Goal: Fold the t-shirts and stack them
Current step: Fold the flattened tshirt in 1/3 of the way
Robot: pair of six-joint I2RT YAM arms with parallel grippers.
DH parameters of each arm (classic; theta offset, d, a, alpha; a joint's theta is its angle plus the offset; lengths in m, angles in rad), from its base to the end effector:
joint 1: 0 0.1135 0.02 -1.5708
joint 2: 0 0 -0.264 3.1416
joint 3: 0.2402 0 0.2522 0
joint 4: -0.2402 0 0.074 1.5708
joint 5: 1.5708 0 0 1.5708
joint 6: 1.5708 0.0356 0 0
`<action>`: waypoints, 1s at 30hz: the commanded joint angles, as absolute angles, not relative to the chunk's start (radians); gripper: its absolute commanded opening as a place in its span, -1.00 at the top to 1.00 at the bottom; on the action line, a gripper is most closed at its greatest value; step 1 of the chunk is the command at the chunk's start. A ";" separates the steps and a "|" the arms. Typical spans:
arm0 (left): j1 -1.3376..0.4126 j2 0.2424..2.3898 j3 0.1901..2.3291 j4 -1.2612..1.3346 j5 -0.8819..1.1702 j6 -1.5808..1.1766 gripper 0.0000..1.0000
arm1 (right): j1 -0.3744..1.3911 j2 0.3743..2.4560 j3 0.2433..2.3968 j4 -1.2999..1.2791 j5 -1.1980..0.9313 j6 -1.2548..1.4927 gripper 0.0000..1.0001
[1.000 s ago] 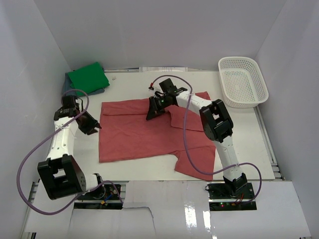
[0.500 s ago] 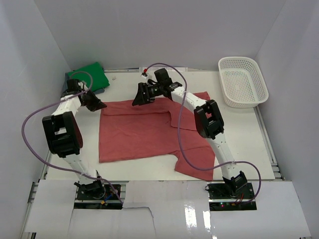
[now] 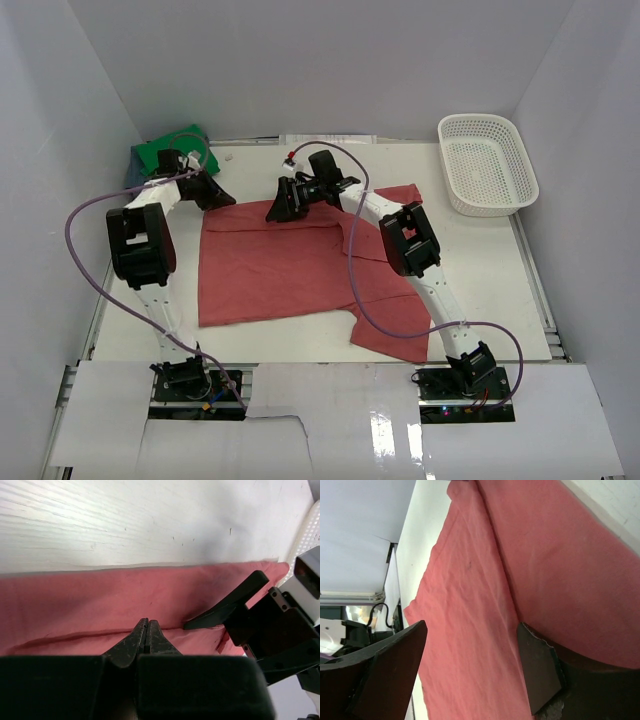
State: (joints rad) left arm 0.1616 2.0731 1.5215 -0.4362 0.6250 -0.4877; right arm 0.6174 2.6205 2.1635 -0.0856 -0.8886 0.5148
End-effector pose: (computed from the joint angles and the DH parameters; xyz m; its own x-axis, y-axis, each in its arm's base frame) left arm 0.4414 0.0508 0.1817 -0.8157 -0.5180 -0.2575 -0.2205 0.6899 -0.6895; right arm 0.4552 0.3571 0.1409 -0.8130 -0.1965 -0.5480 -0.5821 0.2597 0.7705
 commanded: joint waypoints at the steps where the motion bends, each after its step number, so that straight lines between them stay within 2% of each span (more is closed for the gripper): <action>1: 0.149 2.068 1.565 -0.436 0.675 -0.451 0.87 | 0.620 2.632 2.175 -0.014 -0.945 0.570 -0.57; 11: 0.124 2.134 1.611 -0.491 0.704 -0.414 0.87 | 0.620 2.625 2.145 0.032 -0.968 0.606 -0.56; 30: 0.094 2.237 1.666 -0.601 0.603 -0.376 0.86 | 0.621 2.626 2.092 0.048 -0.980 0.604 -0.54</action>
State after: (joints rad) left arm 0.1051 2.2402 1.6341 -0.5793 0.6285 -0.4011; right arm 0.6174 2.6228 2.0968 0.0101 -0.9493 0.5999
